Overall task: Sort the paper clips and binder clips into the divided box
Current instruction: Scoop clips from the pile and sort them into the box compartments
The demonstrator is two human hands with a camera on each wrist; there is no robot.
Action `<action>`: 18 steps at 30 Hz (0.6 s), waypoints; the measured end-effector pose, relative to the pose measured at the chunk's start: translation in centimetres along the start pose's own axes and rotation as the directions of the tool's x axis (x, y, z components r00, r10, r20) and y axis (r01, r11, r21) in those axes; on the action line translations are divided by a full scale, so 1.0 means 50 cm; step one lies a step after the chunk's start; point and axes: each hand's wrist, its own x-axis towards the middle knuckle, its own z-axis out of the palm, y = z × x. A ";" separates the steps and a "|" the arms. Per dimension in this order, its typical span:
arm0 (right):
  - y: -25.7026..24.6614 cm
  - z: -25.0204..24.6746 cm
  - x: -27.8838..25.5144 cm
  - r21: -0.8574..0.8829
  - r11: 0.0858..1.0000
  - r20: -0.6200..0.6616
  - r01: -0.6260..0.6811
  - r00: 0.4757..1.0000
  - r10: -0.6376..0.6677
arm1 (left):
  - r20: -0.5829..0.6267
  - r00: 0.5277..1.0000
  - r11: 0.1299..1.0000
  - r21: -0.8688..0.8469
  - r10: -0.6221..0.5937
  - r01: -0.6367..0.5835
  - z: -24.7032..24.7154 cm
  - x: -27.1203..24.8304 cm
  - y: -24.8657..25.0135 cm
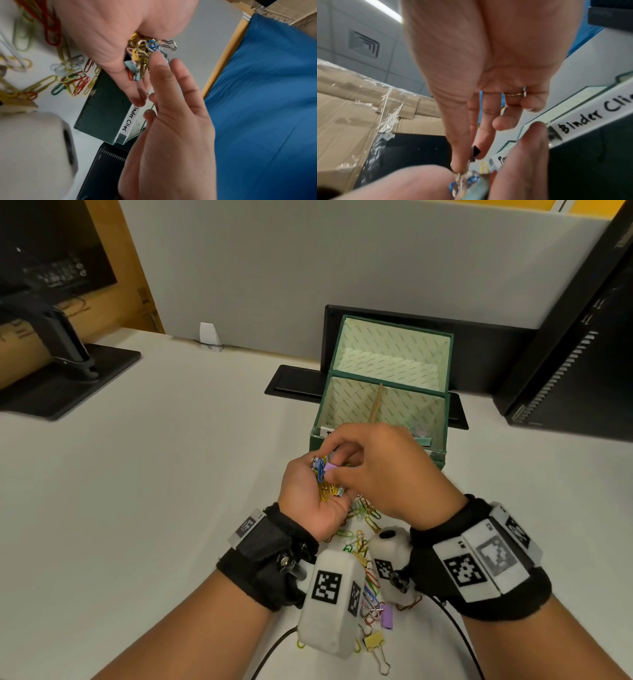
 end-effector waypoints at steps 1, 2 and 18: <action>0.002 -0.008 0.001 0.063 0.998 -0.002 -0.020 1.000 0.020 | 0.023 1.000 1.000 -0.022 -0.004 0.005 0.001 -0.001 0.001; 0.002 -0.016 0.001 0.125 0.991 -0.003 -0.042 0.999 0.042 | 0.034 0.999 0.999 -0.038 -0.011 0.012 0.002 0.000 0.002; 0.094 -0.108 0.005 0.193 0.980 -0.570 -0.040 0.809 0.145 | 0.000 0.993 0.985 -0.123 -0.118 0.118 -0.003 0.009 0.004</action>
